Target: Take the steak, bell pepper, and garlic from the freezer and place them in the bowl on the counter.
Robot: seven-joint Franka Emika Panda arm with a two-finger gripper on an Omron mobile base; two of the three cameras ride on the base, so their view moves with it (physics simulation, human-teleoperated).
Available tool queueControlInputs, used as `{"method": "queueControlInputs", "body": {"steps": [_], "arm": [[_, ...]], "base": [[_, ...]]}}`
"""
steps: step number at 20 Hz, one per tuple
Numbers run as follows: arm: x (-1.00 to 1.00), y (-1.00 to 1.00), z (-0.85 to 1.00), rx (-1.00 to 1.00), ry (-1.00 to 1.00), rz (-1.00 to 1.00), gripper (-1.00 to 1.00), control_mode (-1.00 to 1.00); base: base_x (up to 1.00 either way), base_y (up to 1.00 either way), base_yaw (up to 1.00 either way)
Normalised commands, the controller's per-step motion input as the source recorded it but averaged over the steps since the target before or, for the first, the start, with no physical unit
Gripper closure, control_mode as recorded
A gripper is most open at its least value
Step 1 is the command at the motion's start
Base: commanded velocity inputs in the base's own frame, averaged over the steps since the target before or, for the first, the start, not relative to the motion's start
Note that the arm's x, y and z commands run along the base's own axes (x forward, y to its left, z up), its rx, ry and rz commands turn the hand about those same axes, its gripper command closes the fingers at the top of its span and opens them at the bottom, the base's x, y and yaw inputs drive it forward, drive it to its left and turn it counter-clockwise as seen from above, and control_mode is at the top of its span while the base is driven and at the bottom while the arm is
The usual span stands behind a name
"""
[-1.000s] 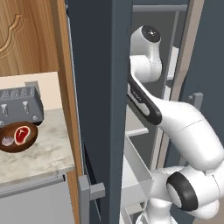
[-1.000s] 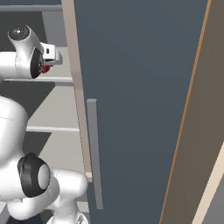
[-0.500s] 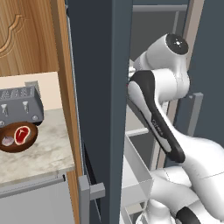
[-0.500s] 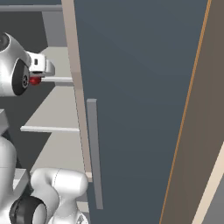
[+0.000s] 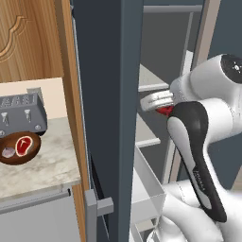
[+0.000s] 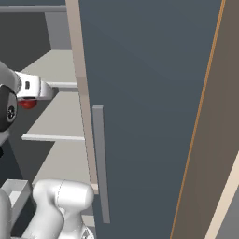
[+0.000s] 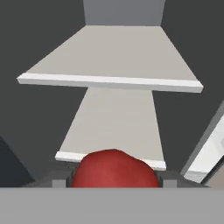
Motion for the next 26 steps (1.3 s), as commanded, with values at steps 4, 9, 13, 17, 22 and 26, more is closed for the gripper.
{"method": "queueControlInputs", "body": {"steps": [4, 9, 13, 17, 22, 26], "arm": [[-0.85, -0.26, -0.08, 0.00, 0.00, 0.00, 1.00, -1.00], [-0.83, -0.25, 0.00, 0.00, 0.02, -0.01, 1.00, -1.00], [-0.77, -0.21, 0.00, 0.00, 0.03, -0.02, 1.00, -1.00], [-0.47, -0.20, 0.00, 0.00, 0.07, -0.06, 1.00, -1.00], [-0.04, -0.05, 0.00, 0.00, 0.08, -0.12, 1.00, -1.00], [0.00, -0.09, 0.00, 0.00, 0.04, -0.15, 1.00, -1.00]], "base": [[0.00, 0.00, 0.00], [0.00, 0.00, 0.00], [0.00, 0.00, 0.00], [0.00, 0.00, 0.00], [0.00, 0.00, 0.00], [0.00, 0.00, 0.00]]}}
